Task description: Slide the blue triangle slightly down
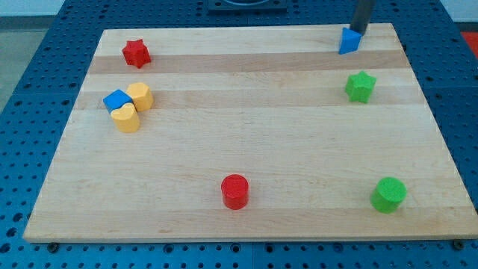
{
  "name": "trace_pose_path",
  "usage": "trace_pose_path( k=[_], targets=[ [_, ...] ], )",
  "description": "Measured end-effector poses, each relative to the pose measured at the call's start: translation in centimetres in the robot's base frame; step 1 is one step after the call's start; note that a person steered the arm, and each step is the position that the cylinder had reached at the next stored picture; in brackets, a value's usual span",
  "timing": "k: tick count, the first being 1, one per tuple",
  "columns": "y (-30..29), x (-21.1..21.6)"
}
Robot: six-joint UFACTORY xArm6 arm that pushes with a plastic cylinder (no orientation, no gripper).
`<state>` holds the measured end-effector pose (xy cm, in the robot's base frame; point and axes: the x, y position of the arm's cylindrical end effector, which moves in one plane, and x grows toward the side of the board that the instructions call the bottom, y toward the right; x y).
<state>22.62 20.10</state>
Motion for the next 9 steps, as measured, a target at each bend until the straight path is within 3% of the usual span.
trace_pose_path(
  k=[4, 5, 6, 7, 9],
  targets=[
    [-13.9, 15.0],
    [-14.0, 12.6],
    [-12.5, 6.3],
    [-8.9, 7.5],
    [-8.9, 8.3]
  ],
)
